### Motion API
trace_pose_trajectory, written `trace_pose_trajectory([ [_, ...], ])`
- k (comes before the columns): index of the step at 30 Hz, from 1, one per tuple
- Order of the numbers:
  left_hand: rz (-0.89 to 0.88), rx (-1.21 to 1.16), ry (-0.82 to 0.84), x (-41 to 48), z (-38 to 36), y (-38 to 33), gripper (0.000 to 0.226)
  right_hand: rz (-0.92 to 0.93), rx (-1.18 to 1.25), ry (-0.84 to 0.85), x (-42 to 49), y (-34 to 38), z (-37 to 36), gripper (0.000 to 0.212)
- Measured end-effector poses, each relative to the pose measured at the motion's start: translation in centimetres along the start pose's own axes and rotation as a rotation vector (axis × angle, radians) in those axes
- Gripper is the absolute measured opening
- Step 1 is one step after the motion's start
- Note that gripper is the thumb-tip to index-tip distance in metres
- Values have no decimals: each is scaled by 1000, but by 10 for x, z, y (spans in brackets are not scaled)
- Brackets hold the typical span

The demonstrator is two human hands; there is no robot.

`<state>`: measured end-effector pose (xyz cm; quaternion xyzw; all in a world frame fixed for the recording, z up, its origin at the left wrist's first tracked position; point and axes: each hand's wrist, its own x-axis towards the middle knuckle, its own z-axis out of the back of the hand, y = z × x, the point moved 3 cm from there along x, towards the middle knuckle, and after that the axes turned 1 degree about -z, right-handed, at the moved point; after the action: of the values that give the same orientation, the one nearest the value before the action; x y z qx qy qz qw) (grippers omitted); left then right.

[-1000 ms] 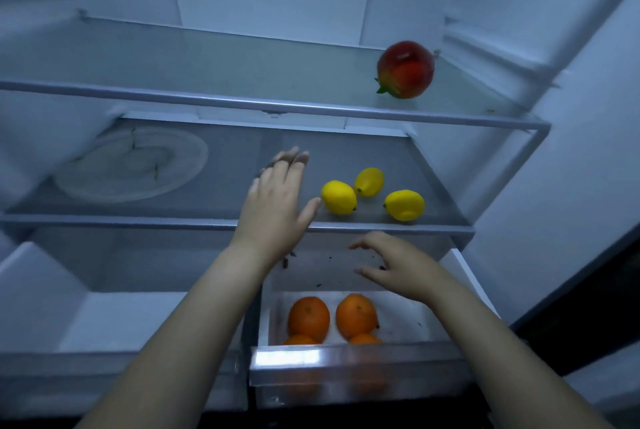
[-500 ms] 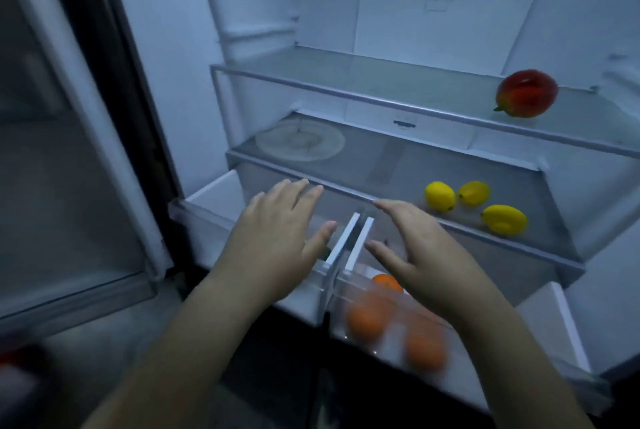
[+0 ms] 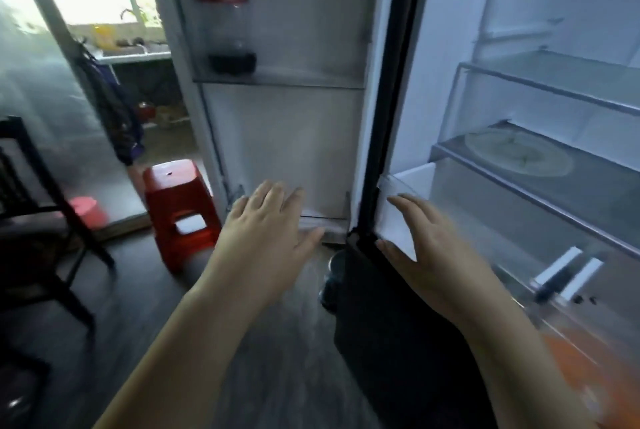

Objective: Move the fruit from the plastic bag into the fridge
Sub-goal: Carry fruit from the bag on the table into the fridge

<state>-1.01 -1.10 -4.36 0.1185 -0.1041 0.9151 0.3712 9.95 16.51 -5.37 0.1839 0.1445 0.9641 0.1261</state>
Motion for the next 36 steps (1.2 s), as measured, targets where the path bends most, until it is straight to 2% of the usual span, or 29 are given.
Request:
trace_pose_trajectory([
  [5,110,-72,-77,-27,21,83,64,138,30,98,40,87,-41,64],
  [9,233,-59,-71,-57,32,171,64,247,87,159,74,169,-81,67],
  [13,353,-17,-33,-93,39,270,65,336,146,202,102,259,-137,66],
  [17,494,77,-70,-134,53,355,70,436,189,270,119,351,-195,68],
  [25,692,138,-152,-204,78,466,68,652,234,352,149,493,-265,67],
  [36,1054,159,-129,-269,67,596,62,967,277,555,194,639,-369,65],
])
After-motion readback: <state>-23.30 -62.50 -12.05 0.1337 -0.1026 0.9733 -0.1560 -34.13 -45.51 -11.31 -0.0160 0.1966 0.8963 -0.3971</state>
